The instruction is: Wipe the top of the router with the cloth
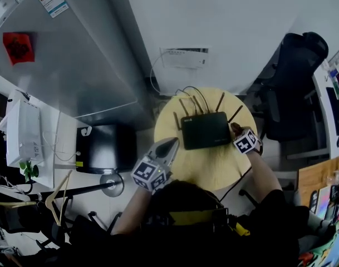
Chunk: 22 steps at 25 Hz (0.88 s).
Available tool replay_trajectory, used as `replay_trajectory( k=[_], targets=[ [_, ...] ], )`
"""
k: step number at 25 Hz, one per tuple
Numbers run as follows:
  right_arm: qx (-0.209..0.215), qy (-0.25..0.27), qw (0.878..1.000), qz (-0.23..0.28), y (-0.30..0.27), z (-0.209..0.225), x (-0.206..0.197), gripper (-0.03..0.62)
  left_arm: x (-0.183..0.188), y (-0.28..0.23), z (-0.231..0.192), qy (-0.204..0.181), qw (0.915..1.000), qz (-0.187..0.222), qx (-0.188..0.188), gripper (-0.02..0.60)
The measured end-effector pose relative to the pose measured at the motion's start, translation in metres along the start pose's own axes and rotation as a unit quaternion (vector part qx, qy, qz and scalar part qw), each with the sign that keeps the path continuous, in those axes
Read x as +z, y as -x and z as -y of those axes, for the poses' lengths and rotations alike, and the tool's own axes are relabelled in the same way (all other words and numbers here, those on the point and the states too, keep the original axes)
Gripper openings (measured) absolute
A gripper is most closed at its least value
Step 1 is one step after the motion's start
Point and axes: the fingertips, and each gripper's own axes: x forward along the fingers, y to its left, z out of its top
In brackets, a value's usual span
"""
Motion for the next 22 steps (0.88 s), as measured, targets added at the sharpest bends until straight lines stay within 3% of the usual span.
replay_trajectory(
  k=[3,6,13,16,19,22],
  targets=[
    [0.02,-0.015,1.0,0.004,-0.003,0.003,-0.003,0.063,-0.001,-0.002,0.001,0.0,1.0,-0.005,-0.003,-0.009],
    [0.071,-0.025,0.997,0.002,-0.017,-0.004,-0.003,0.063,-0.001,0.0,0.0,0.0,0.9999,-0.009,0.004,-0.009],
    [0.118,0.019,0.992,-0.027,-0.042,-0.005,0.009,0.063,-0.001,0.009,-0.01,0.003,0.9992,-0.009,0.04,-0.009],
    [0.15,0.101,0.982,-0.052,-0.045,-0.022,0.001,0.063,-0.004,0.014,-0.013,0.009,0.9985,-0.013,0.052,-0.009],
    [0.133,0.212,0.965,-0.074,-0.037,-0.021,0.0,0.063,-0.006,0.018,-0.014,0.012,0.9982,-0.013,0.057,-0.009],
    [0.145,0.273,0.947,-0.082,-0.032,-0.026,-0.002,0.063,-0.003,0.02,-0.012,0.011,0.9983,-0.009,0.057,-0.009]
  ],
)
